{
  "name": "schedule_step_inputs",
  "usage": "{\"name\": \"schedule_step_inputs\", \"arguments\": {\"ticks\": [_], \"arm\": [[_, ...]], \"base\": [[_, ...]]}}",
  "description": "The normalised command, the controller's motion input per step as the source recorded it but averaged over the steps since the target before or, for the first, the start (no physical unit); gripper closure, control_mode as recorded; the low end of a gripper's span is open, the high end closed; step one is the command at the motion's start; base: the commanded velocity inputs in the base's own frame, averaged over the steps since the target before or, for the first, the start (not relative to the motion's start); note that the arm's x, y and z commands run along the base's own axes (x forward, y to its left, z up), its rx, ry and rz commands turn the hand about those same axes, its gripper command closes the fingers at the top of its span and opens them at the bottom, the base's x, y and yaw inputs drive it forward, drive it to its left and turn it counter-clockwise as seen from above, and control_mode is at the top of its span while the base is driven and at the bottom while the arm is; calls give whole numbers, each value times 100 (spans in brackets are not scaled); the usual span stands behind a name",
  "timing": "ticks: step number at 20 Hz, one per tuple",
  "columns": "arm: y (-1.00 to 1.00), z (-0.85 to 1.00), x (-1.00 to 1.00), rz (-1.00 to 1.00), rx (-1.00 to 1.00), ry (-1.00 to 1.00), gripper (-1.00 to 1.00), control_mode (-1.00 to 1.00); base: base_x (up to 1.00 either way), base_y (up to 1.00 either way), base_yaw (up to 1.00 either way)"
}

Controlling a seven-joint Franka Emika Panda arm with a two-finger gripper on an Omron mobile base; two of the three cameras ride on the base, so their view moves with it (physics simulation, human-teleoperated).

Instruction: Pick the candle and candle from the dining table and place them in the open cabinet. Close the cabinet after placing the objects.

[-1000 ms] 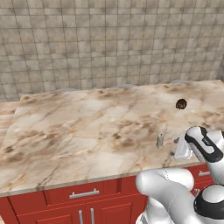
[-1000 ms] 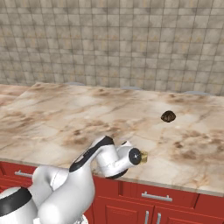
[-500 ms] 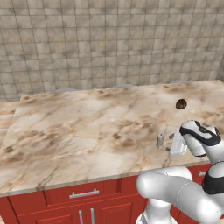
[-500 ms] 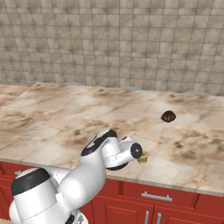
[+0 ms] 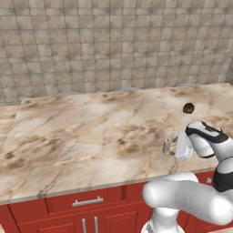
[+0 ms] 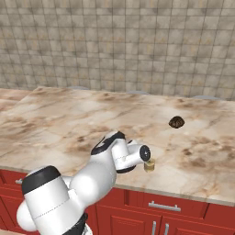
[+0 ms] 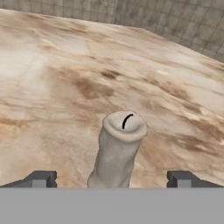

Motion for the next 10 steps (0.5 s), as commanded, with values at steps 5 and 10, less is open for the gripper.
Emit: {"name": "schedule_step_inputs", "arguments": {"ticks": [5, 10], "arm": [[19, -2, -2, 7, 1, 0, -100, -100], [8, 0, 0, 7, 0, 1, -100, -100]], "base": [[0, 0, 0], [0, 0, 0]]}}
